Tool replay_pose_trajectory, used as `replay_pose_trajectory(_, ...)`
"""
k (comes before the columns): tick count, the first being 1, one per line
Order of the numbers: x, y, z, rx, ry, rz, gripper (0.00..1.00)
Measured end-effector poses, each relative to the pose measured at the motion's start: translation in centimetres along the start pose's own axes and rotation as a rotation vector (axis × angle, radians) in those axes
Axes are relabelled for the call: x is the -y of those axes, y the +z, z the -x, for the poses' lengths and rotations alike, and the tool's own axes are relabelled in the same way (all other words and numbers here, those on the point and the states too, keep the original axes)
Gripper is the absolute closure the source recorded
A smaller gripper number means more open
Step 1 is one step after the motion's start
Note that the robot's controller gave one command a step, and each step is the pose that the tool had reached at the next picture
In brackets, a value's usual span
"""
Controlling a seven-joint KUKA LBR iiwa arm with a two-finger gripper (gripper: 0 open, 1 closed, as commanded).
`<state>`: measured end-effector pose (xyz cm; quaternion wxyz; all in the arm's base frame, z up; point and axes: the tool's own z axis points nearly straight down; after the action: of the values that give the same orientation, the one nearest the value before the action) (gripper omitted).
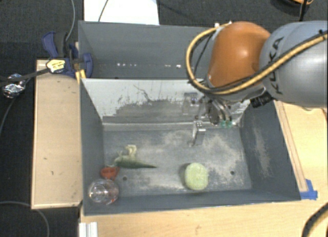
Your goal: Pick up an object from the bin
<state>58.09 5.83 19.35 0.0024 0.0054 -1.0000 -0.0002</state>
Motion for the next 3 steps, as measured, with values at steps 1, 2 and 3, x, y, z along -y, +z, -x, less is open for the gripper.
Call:
replay_pose_trajectory(1,0.0,-0.5,0.1,0.008,0.001,0.001,0.00)
replay_pose_trajectory(2,0.8,1.2,-1.7,0.017,-0.049,0.001,0.00)
replay_pose_trajectory(3,2.4,4.7,-4.7,0.003,-0.270,0.000,0.00)
